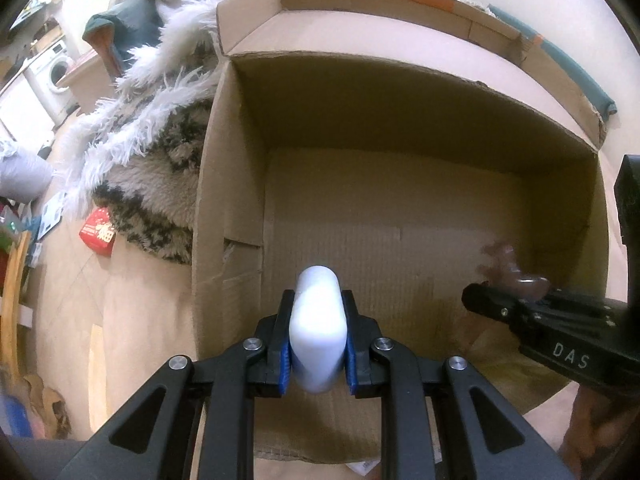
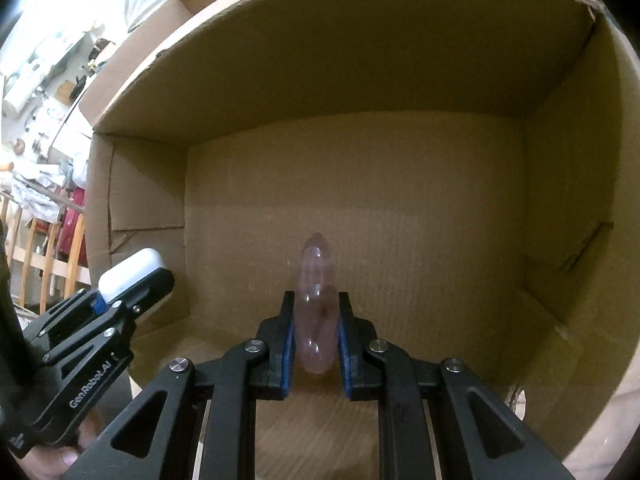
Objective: Organize rigid objects
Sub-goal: 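Open both grippers to drop the earbud case and comb into the box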
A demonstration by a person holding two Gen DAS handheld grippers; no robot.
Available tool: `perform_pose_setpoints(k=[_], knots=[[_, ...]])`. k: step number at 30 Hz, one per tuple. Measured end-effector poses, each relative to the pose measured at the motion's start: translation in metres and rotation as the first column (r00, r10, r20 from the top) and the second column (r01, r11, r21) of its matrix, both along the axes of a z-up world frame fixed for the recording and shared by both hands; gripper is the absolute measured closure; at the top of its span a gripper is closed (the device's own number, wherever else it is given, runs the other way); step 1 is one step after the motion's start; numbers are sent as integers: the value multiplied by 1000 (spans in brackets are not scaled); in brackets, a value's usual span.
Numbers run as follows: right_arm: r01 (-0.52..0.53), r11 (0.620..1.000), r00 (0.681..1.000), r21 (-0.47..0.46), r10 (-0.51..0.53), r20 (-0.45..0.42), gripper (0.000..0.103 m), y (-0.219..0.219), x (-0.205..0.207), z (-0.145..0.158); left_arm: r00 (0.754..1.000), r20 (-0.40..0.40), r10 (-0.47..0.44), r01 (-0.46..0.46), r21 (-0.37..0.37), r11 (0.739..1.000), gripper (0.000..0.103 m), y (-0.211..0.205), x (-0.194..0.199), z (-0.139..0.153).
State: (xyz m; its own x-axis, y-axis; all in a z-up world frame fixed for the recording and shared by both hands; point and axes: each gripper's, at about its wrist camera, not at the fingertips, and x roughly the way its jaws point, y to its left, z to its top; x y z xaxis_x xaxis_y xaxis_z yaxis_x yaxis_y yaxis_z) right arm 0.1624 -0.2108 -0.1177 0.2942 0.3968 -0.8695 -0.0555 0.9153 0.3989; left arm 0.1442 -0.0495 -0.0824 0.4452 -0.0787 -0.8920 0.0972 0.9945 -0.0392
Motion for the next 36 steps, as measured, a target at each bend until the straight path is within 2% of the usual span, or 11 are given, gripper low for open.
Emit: perform_pose_setpoints(k=[8, 11, 13, 14, 15, 16, 18, 19, 24, 29, 36], knots=[[88, 996, 994, 34, -90, 59, 84, -14, 0, 15, 1000, -5, 24, -24, -15, 1000, 85, 4, -5, 1], [119, 992, 988, 41, -123, 96, 80, -18, -1, 24, 1000, 28, 10, -11, 14, 1000, 83, 2, -9, 6], [127, 991, 983, 38, -131, 128, 66, -18, -2, 32, 999, 41, -2, 1, 28, 1000, 80, -1, -11, 10], [128, 991, 982, 44, -133, 136, 40, -18, -2, 34, 999, 47, -6, 4, 33, 999, 76, -3, -13, 11], [127, 990, 981, 59, -134, 139, 20, -18, -2, 37, 999, 50, -6, 4, 35, 999, 62, -6, -16, 14], [118, 989, 981, 91, -130, 143, 20, -19, -2, 39, 999, 53, -3, 1, 33, 999, 46, -6, -17, 15], [111, 989, 982, 99, -124, 142, 20, -16, -2, 41, 999, 47, -19, 19, -6, 1000, 36, -8, -19, 17], [110, 989, 982, 99, -123, 145, 20, -16, -2, 41, 999, 43, -24, 24, 0, 1000, 34, -10, -20, 18], [116, 985, 981, 126, -134, 142, 20, -18, -2, 44, 997, 55, -47, 46, 29, 999, 34, -18, -24, 21], [120, 984, 976, 134, -141, 163, 9, -18, -5, 48, 997, 77, -20, 21, -5, 1000, 34, -10, -23, 29], [124, 986, 970, 110, -144, 196, 9, -20, -13, 56, 996, 86, 0, 6, -63, 998, 34, 3, -22, 39]])
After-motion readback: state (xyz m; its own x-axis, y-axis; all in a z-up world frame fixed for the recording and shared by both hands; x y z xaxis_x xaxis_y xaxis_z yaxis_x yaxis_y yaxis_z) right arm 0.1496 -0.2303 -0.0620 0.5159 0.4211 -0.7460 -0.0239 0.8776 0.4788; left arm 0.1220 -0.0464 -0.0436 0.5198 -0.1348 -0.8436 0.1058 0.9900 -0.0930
